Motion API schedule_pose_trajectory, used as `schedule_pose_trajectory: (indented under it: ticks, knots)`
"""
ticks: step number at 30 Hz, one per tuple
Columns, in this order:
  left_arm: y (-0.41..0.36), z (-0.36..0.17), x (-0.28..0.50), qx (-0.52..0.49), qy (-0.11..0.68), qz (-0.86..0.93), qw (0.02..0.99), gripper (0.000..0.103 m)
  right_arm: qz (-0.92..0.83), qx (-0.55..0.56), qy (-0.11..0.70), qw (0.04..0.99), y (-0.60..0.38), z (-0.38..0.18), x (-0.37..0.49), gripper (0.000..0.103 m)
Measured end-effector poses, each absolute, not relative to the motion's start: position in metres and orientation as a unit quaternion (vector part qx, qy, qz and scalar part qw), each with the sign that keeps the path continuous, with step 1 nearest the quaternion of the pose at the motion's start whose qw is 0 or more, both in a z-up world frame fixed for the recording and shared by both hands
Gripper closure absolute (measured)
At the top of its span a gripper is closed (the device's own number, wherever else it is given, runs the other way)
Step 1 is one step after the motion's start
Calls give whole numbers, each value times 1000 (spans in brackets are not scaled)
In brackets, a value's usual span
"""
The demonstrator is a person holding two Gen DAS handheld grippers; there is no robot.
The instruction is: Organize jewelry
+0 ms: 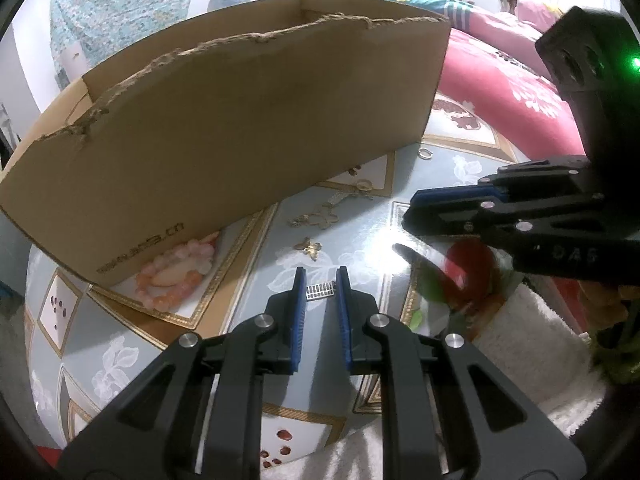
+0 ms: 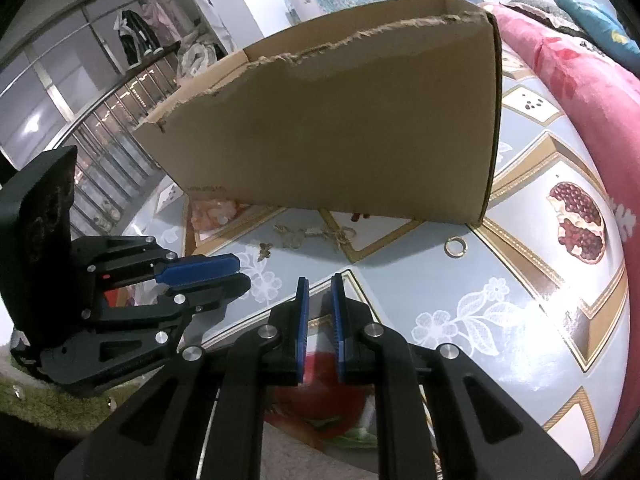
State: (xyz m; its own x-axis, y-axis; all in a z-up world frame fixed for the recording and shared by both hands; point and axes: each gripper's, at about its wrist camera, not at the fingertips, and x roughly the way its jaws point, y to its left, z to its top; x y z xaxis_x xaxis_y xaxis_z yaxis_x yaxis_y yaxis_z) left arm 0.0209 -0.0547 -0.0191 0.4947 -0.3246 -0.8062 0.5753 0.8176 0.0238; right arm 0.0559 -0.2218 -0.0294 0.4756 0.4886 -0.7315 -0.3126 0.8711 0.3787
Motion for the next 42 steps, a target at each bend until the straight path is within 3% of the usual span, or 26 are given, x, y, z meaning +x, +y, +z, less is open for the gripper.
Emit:
schedule_pose_trajectory:
  ticks: [21,42]
  knots:
    - [-4,-7,38,89,419,-216,877,89,273,-40,426,862,-151,-28,66,91]
    - [3,-13,45,77,423,-228,874,89,259,-97,429,860,-143,-20,67,91]
